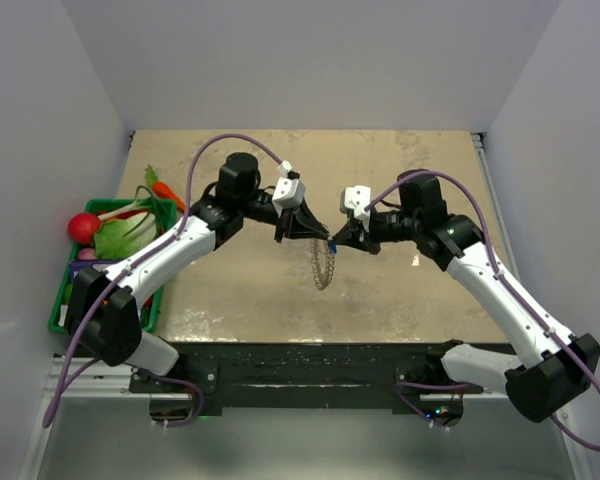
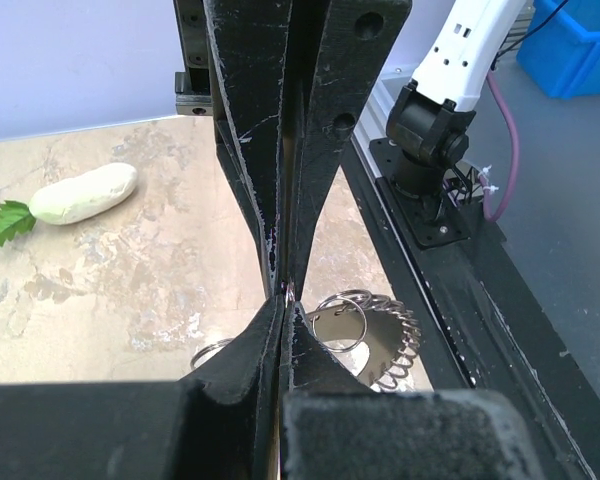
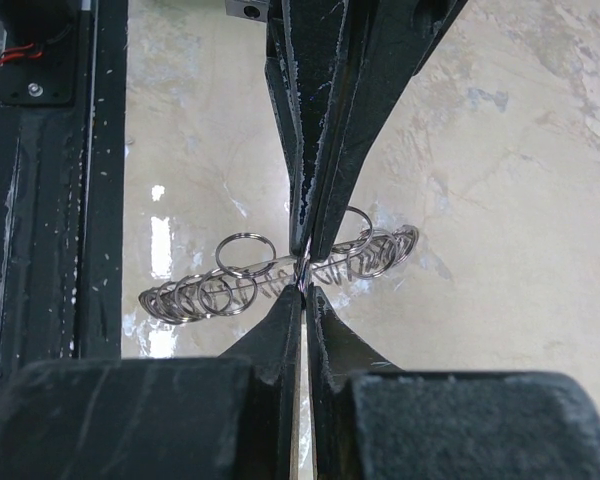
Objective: Remove the keys from the keyring
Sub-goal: Remove the key from the keyring.
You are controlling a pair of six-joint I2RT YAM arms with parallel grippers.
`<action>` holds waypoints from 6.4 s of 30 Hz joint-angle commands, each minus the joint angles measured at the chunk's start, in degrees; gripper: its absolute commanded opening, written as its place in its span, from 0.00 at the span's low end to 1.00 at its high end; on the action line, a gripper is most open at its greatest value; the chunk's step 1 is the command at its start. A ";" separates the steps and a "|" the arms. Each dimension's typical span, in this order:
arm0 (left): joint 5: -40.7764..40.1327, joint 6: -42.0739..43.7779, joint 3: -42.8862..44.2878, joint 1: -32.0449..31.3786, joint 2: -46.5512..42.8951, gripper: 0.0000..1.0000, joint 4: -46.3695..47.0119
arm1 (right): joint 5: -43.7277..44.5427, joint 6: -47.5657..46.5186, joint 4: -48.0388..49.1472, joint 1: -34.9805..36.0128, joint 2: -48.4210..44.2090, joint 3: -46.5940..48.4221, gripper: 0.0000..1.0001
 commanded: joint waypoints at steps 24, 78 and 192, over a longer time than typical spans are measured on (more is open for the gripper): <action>4.07 -0.69 -0.41 -1.24 -0.27 0.00 1.43 | 3.66 2.15 3.34 3.21 -1.48 4.35 0.00; 5.21 8.36 3.11 -2.12 -1.23 0.00 -10.70 | -0.30 -6.89 -9.76 4.44 -1.58 3.74 0.21; 3.81 -3.06 0.29 0.70 -3.25 0.00 1.25 | 16.21 8.75 10.03 8.66 -7.72 -7.34 0.00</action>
